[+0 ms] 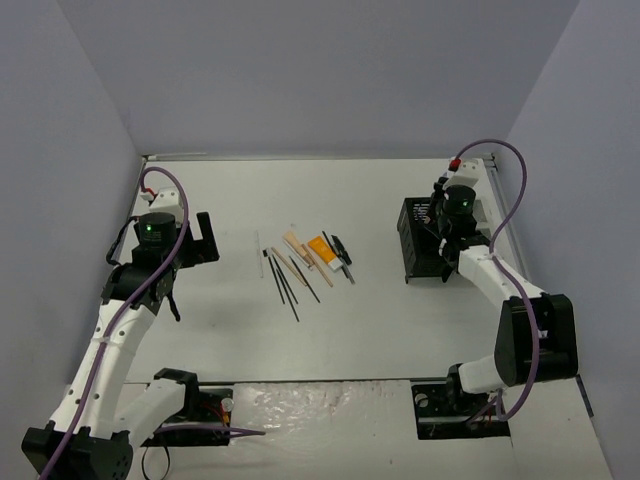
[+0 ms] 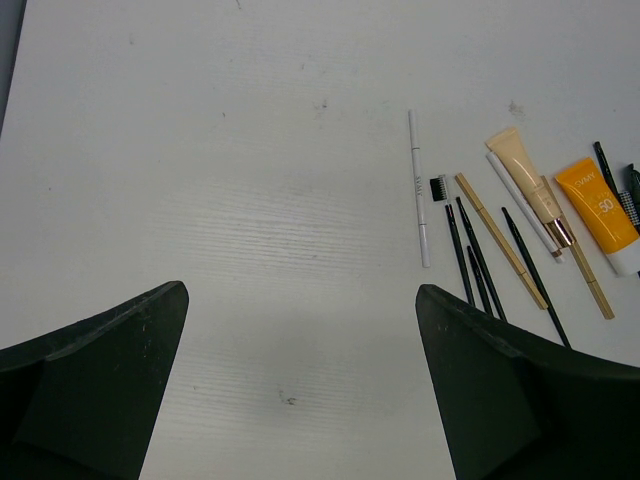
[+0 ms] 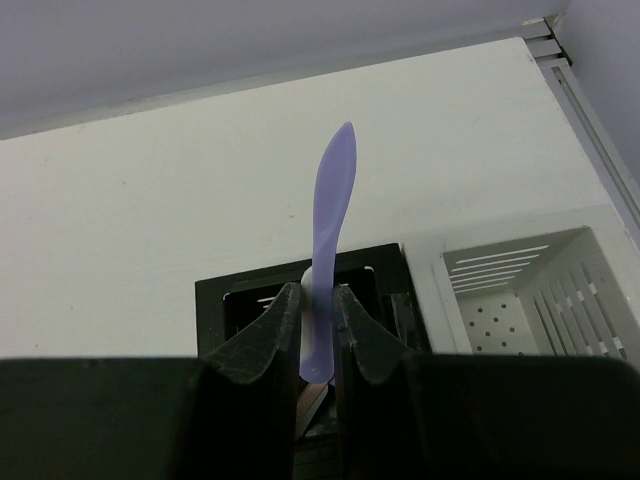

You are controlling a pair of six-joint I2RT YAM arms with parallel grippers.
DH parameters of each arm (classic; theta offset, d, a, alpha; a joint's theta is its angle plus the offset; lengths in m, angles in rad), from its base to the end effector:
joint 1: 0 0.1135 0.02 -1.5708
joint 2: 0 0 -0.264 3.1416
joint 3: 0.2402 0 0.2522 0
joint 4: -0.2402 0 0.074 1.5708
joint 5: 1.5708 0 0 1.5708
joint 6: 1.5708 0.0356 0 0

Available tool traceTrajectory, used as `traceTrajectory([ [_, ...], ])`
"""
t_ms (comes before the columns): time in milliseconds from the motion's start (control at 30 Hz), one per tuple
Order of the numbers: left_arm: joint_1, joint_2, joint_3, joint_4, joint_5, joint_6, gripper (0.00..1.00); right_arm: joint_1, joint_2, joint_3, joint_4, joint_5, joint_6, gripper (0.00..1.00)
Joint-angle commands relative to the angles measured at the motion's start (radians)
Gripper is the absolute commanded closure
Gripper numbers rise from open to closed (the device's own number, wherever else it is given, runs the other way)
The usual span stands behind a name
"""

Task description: Organize the makeup

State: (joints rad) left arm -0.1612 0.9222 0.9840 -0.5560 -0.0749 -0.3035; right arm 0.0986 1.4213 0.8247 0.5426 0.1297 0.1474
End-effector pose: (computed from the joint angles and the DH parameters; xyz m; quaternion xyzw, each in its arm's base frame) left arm 0.1956 -0.0291 0.3470 -0.0801 0.8544 -0.0867 0.5060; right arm 0.3250 0.0275 0.2807 0.0622 0.7231 0.0375 0.6869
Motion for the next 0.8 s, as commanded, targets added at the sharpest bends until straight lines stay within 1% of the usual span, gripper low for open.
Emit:
traceTrajectory([
  [0,0.009,-0.005,0.016,0.053,0.008,-0.015,0.03,-0.001,0.010,-0.018,0.135,-0.039,-0.006,0.98],
  [100,0.009,-0.005,0.017,0.053,0.009,-0.016,0.03,0.000,0.018,-0.043,0.144,-0.047,-0.003,0.92],
  [167,0.009,-0.005,0.016,0.054,0.009,-0.016,0.03,-0.002,0.023,-0.058,0.155,-0.047,-0.006,0.91],
  [233,0.009,-0.002,0.016,0.054,0.012,-0.016,0.03,-0.001,0.028,-0.067,0.154,-0.046,-0.008,0.87],
  [300,0.009,-0.002,0.017,0.054,0.013,-0.017,0.03,0.000,0.022,-0.072,0.146,-0.051,-0.008,0.79],
  [400,0.009,-0.001,0.017,0.054,0.014,-0.017,0.03,-0.002,-0.006,-0.083,0.129,-0.061,-0.007,0.62],
  [533,0.011,0.001,0.016,0.054,0.017,-0.019,0.03,0.001,-0.079,-0.068,0.051,-0.068,-0.009,0.45],
  [633,0.011,0.006,0.015,0.056,0.019,-0.022,0.03,0.005,-0.160,-0.031,-0.076,-0.090,-0.011,0.41],
  [767,0.012,0.013,0.015,0.054,0.024,-0.023,0.03,0.027,-0.227,0.054,-0.242,-0.145,-0.014,0.40],
])
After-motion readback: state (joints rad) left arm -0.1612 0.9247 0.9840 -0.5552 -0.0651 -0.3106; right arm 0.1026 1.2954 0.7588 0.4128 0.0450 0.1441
